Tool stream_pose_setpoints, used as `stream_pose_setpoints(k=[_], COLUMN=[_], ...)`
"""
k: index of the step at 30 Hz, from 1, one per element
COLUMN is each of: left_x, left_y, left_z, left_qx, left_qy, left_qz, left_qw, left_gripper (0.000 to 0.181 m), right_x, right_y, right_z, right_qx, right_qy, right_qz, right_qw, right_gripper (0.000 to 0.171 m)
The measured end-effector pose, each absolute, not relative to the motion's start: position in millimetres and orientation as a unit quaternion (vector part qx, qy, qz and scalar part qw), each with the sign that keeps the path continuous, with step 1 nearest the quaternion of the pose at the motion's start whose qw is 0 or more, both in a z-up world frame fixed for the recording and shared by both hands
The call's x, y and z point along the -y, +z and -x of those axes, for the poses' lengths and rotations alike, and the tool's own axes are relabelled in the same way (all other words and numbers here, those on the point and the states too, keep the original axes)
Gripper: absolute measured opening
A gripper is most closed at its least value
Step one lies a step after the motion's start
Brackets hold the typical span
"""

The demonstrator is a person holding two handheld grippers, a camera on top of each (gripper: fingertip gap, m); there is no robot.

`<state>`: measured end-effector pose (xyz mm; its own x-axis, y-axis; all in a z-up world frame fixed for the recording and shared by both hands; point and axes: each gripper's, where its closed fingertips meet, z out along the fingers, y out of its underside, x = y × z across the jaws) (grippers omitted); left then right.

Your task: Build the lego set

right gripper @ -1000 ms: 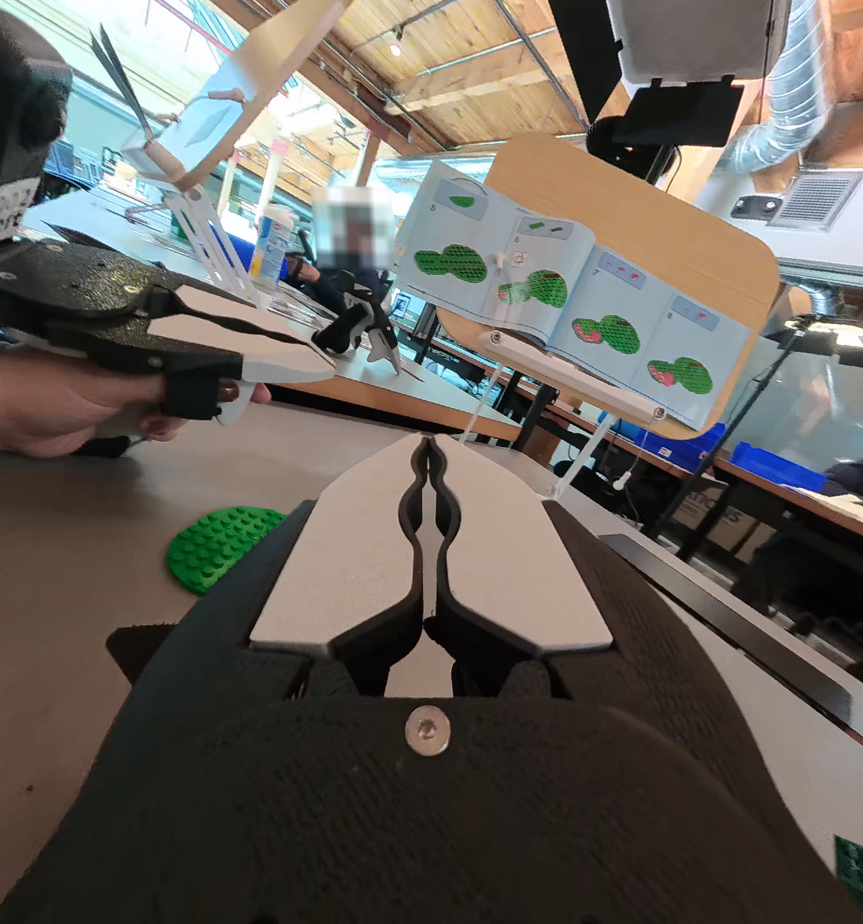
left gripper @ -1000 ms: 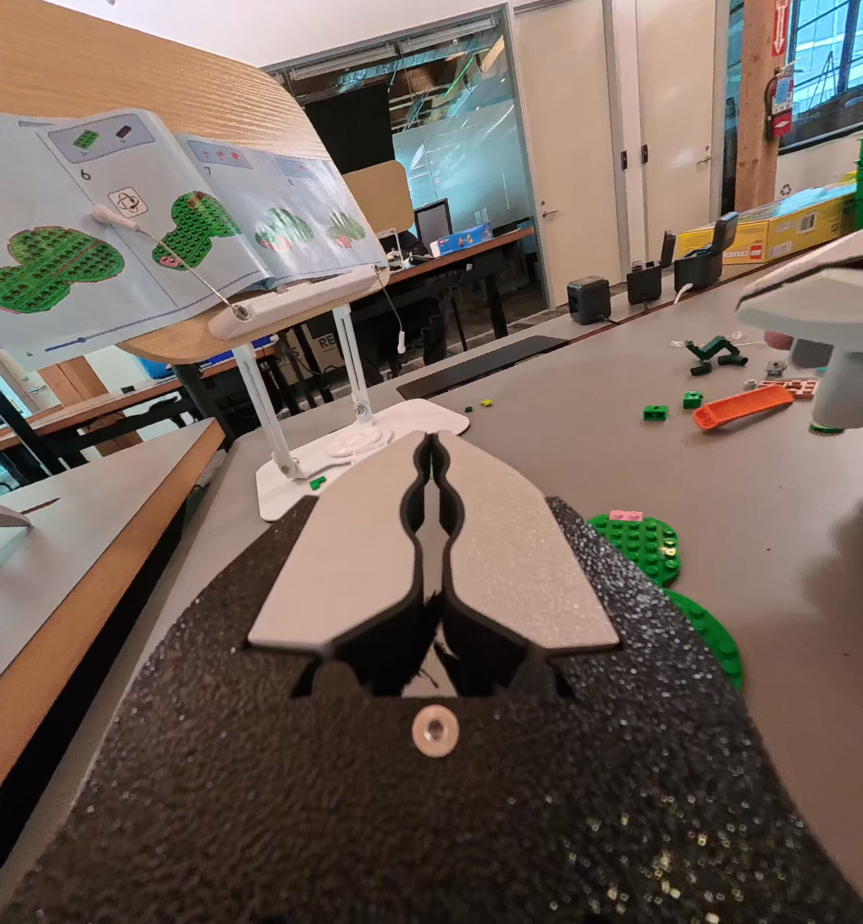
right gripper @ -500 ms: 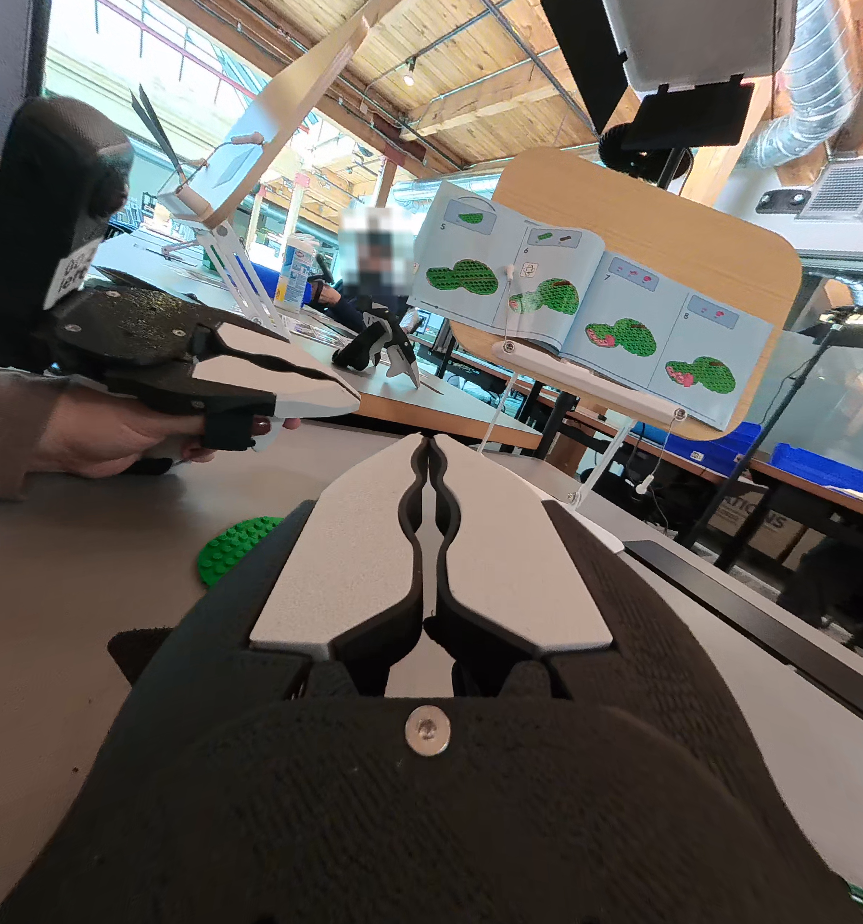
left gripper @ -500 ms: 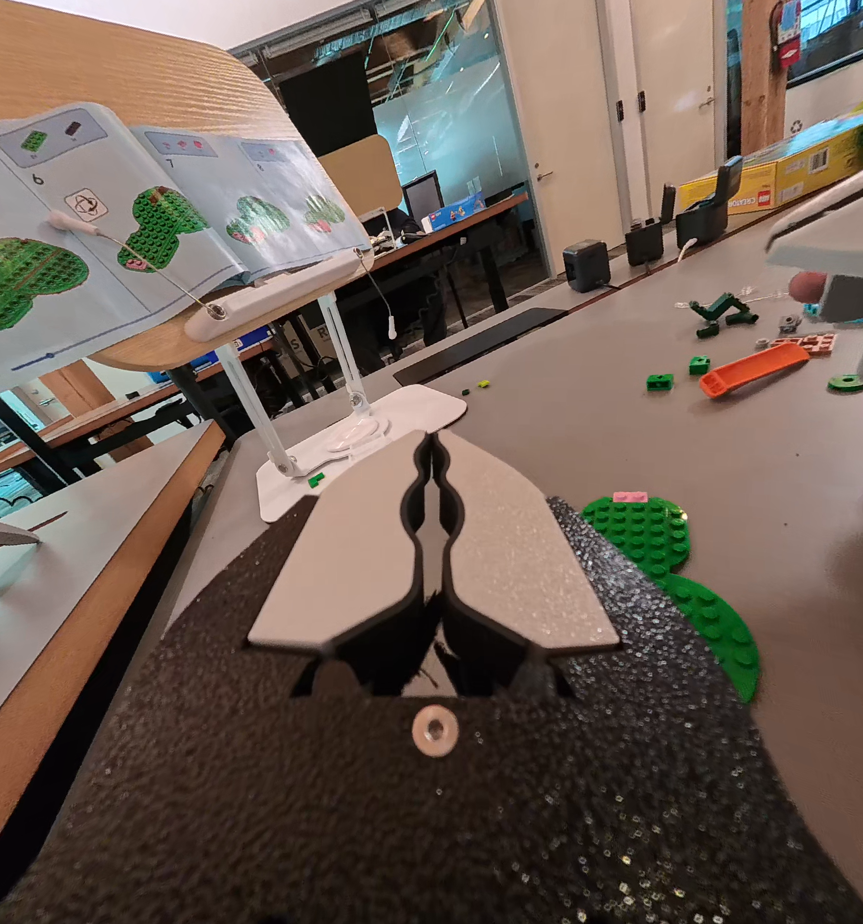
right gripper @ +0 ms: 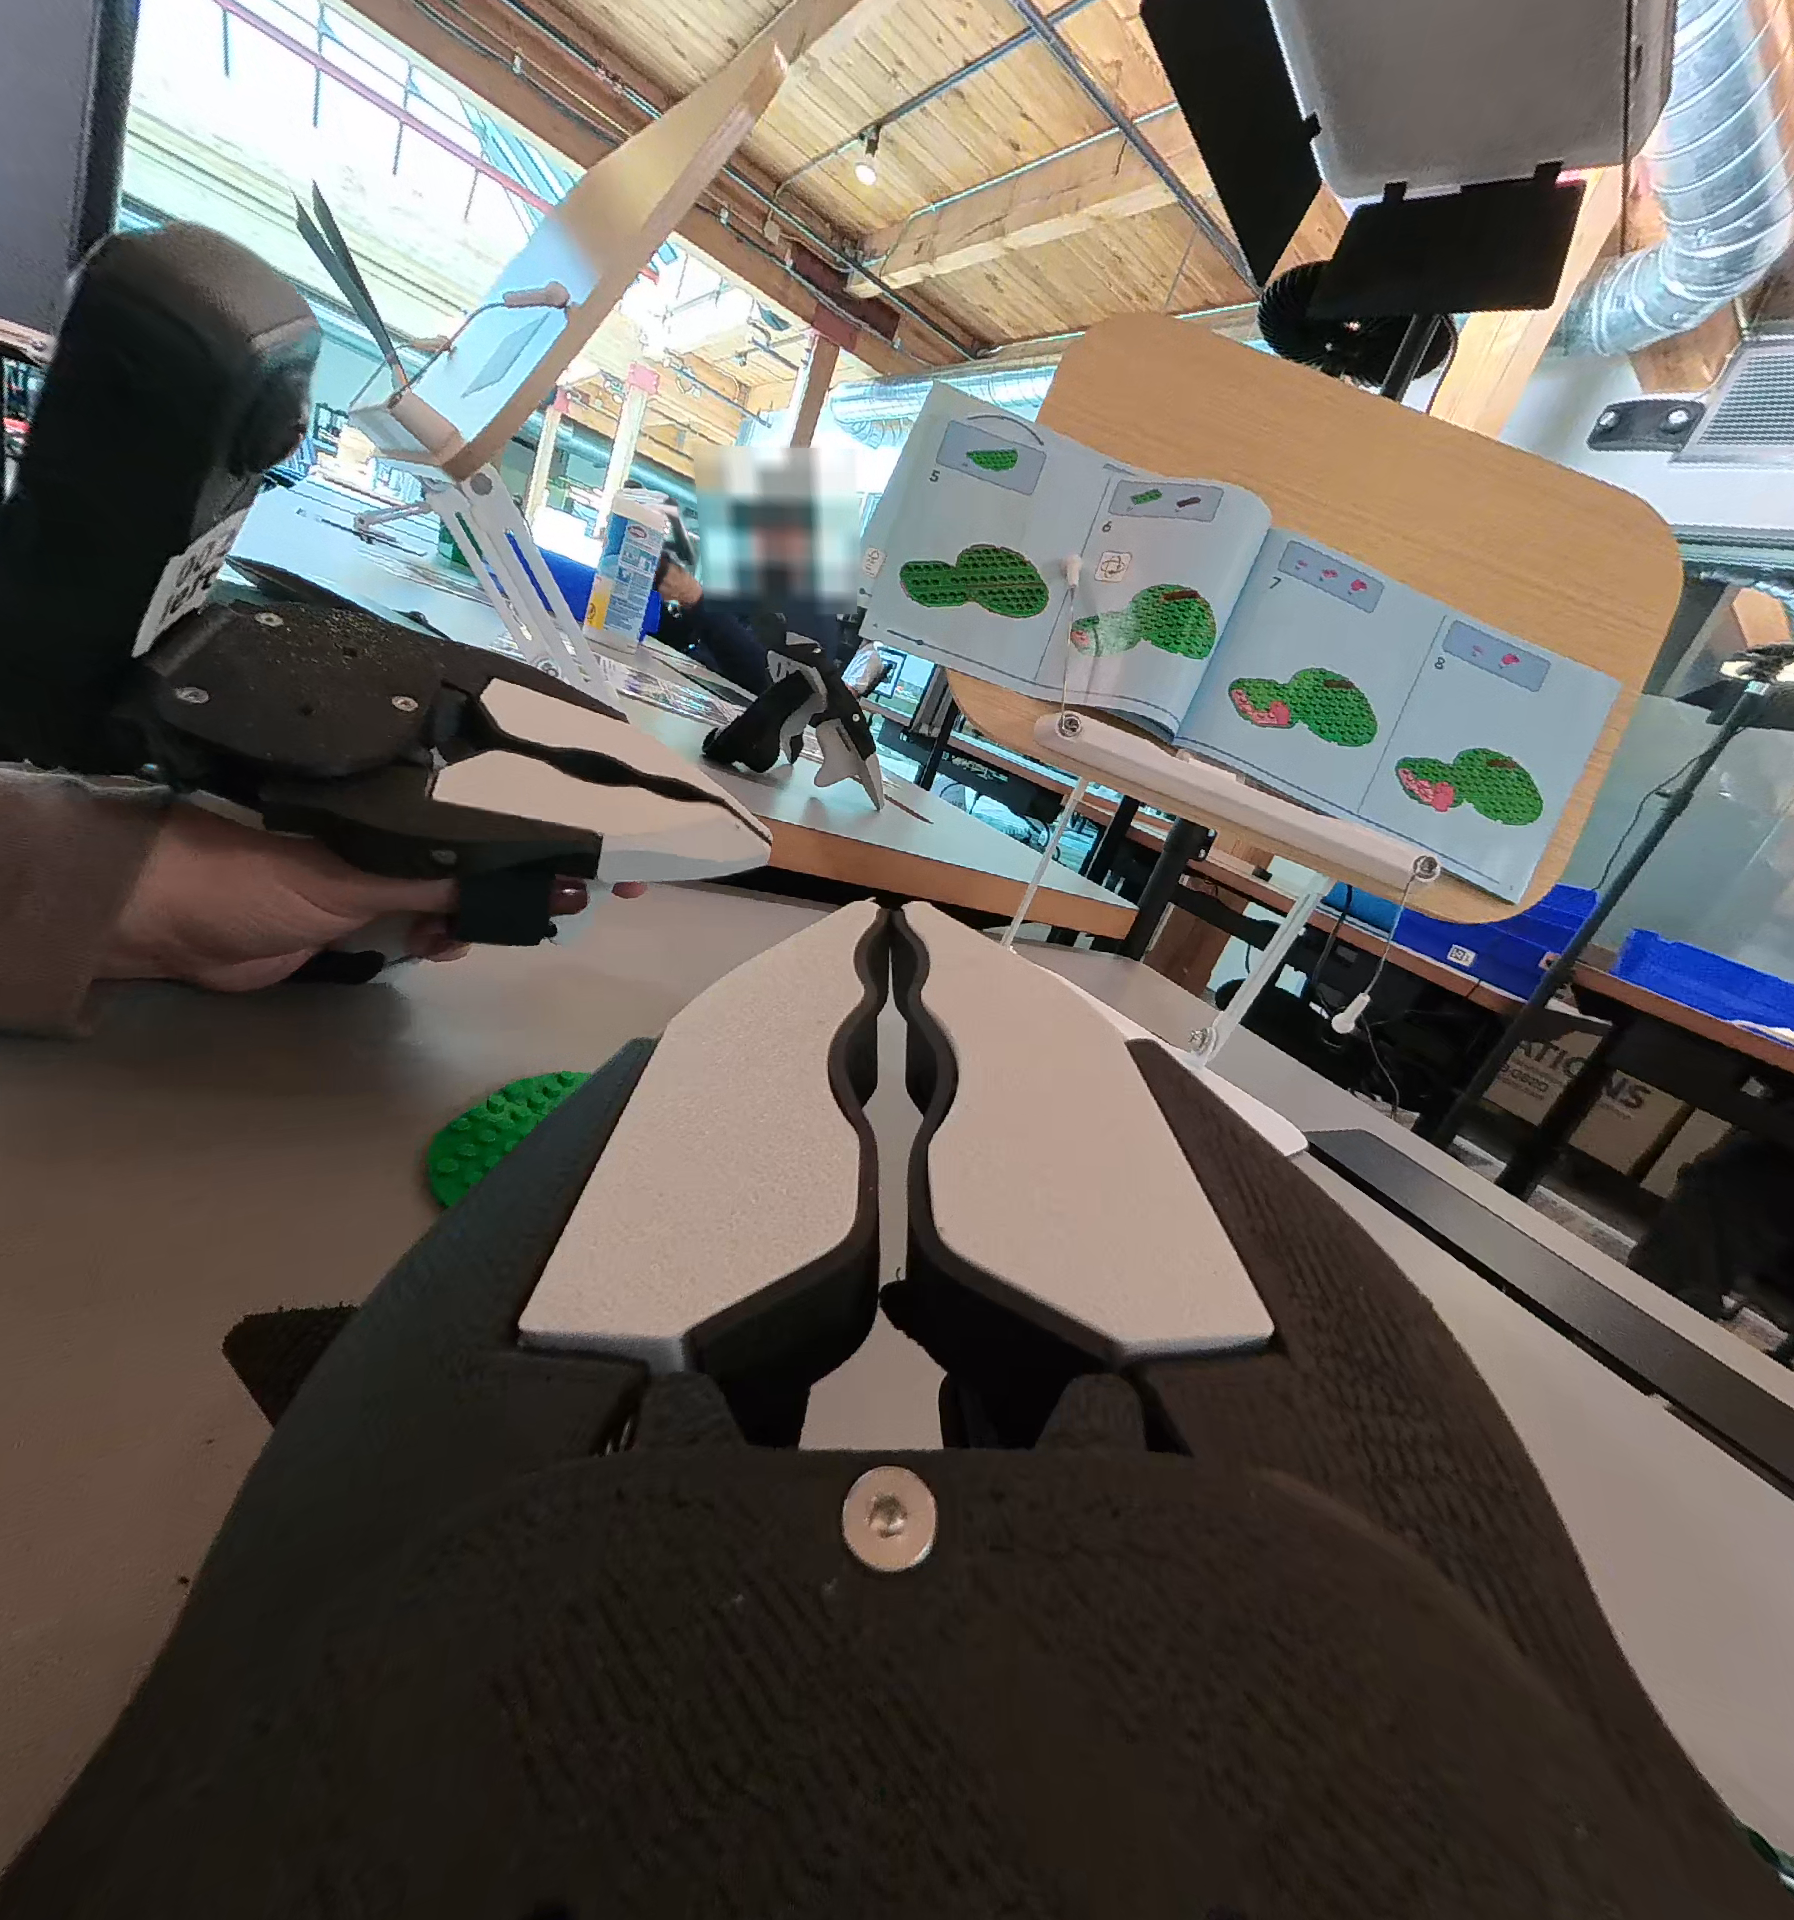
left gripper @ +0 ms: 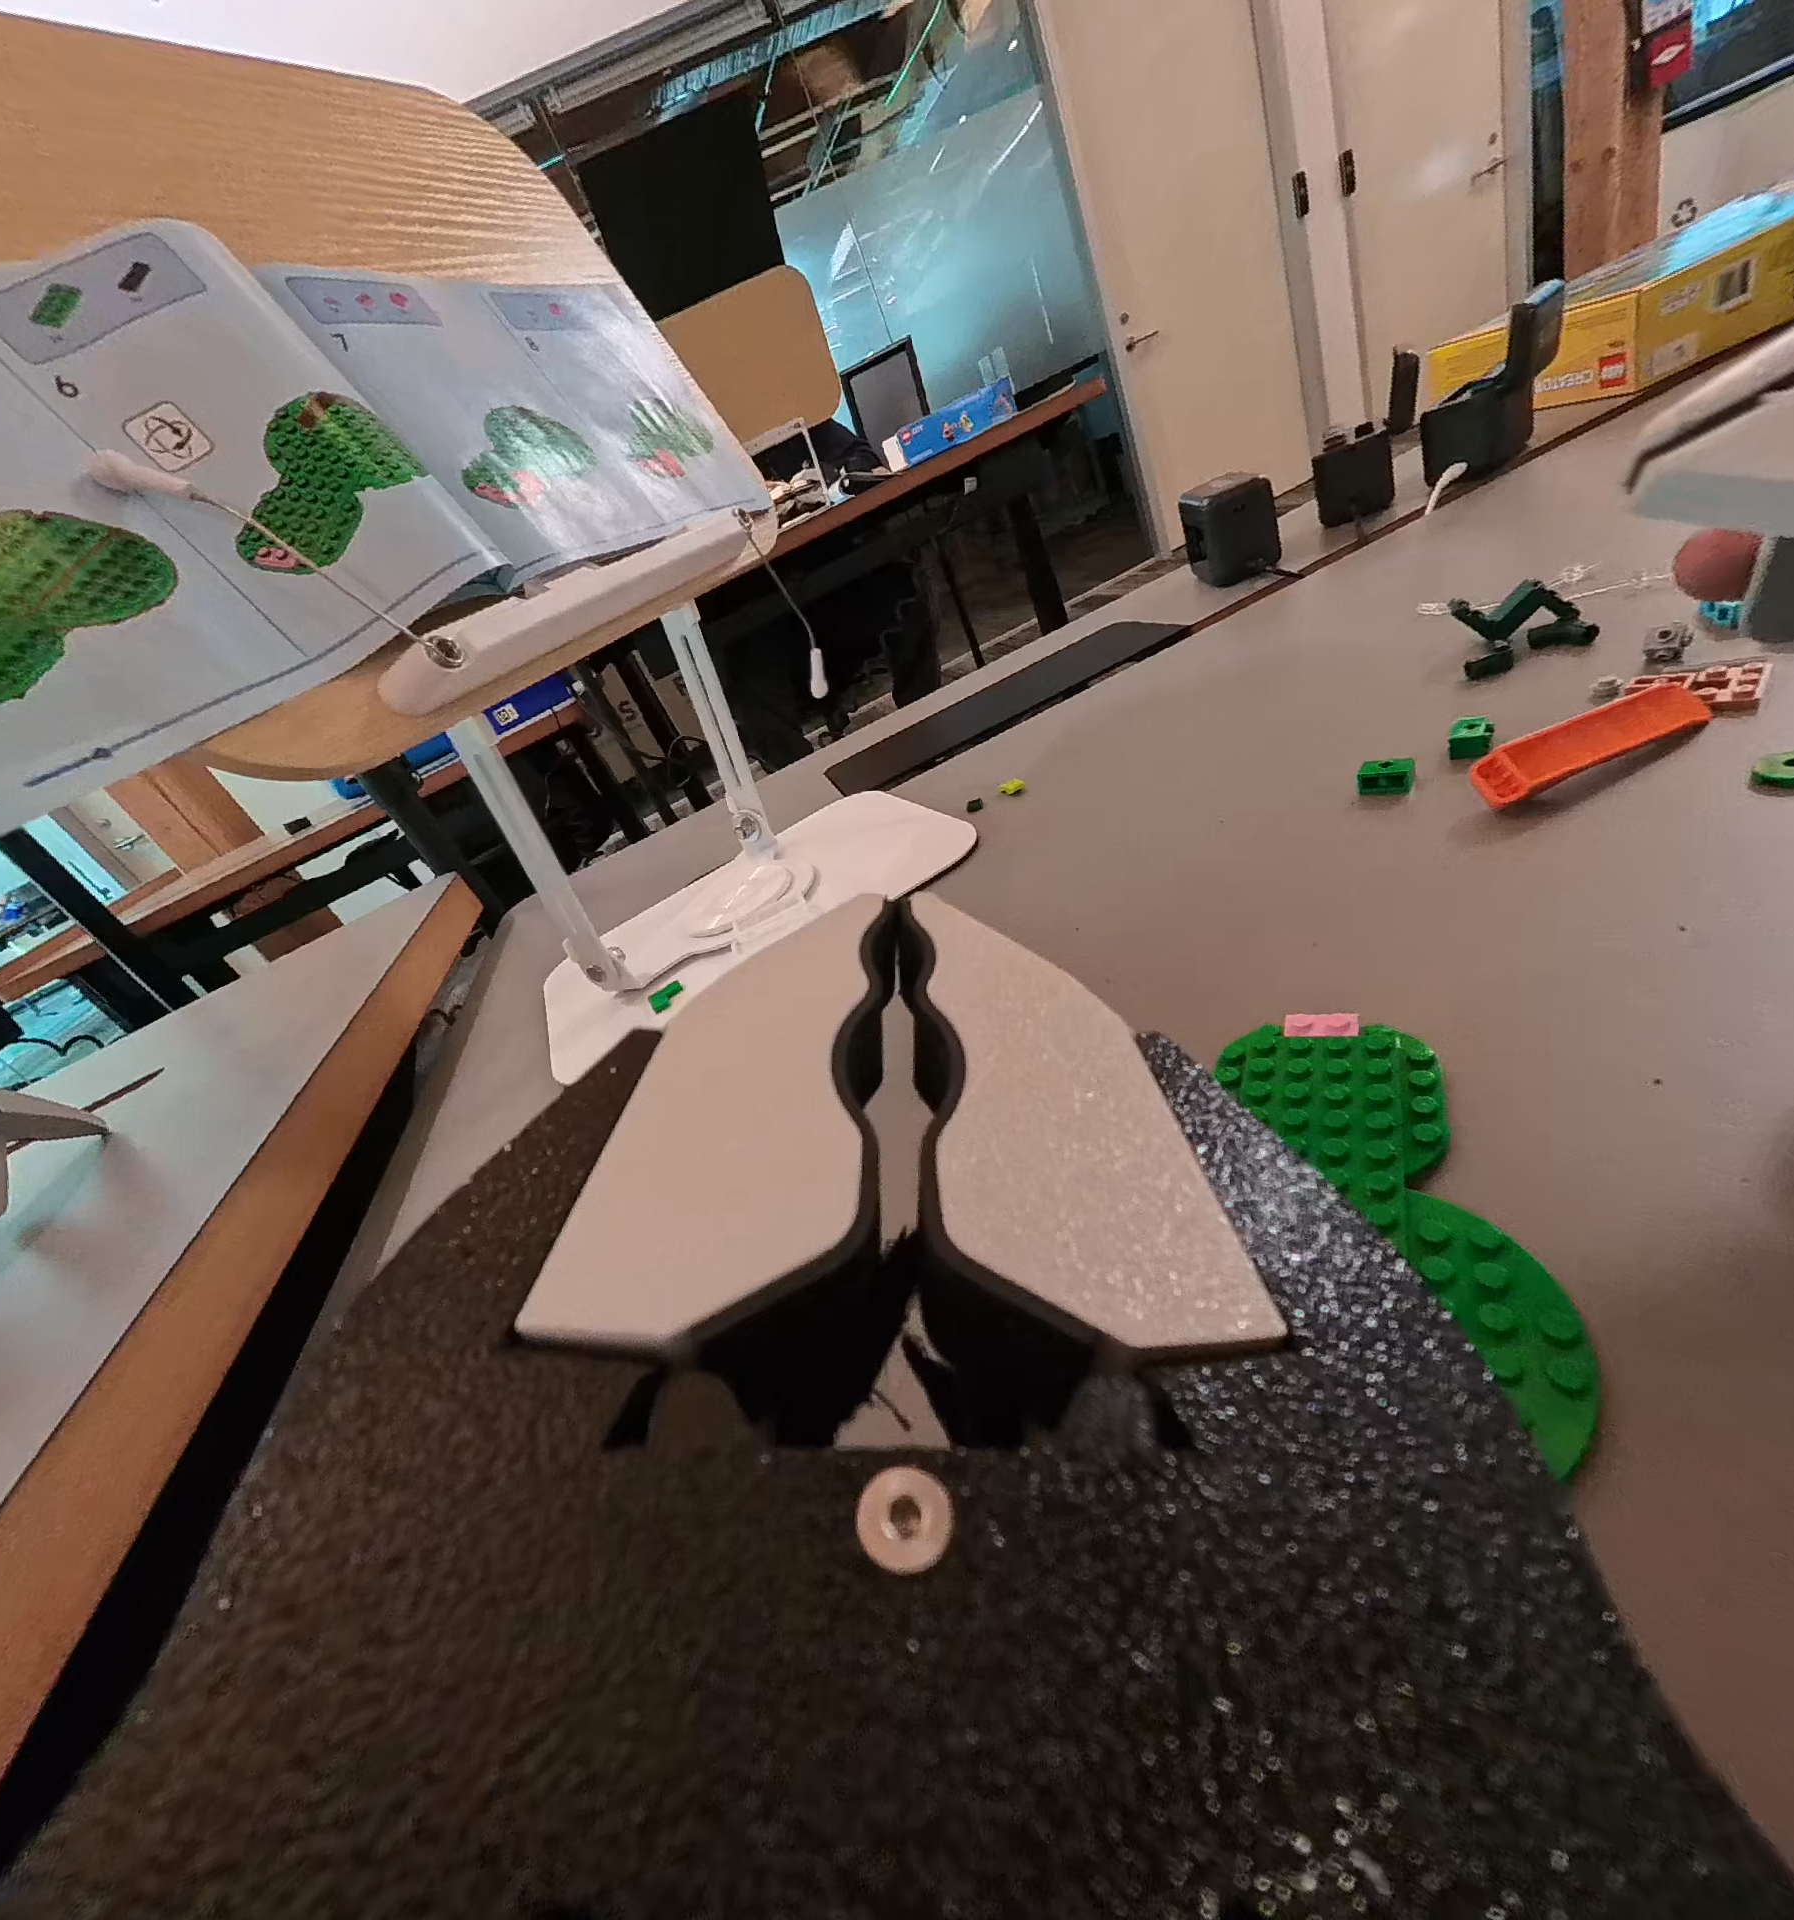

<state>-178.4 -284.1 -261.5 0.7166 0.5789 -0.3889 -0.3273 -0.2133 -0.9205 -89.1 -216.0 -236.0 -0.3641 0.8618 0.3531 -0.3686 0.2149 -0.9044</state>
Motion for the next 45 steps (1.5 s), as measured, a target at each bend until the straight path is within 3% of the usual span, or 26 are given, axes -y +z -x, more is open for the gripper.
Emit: stream_pose_setpoints(k=[14, 45], left_x=[299, 287], left_y=[-250, -257], left_z=[190, 179], left_qx=[0.160, 0.111], left_qy=[0.314, 0.338], left_qz=[0.655, 0.678], left_qw=[0.668, 0.643], left_gripper=[0.000, 0.000], right_x=[214, 218], right_y=[-235, -236], right_z=[89, 87], right_qx=[0.575, 0.583], right_qy=[0.594, 0.588], right_qz=[0.218, 0.208], right_qw=[0.519, 0.521], right_gripper=[0.000, 0.000])
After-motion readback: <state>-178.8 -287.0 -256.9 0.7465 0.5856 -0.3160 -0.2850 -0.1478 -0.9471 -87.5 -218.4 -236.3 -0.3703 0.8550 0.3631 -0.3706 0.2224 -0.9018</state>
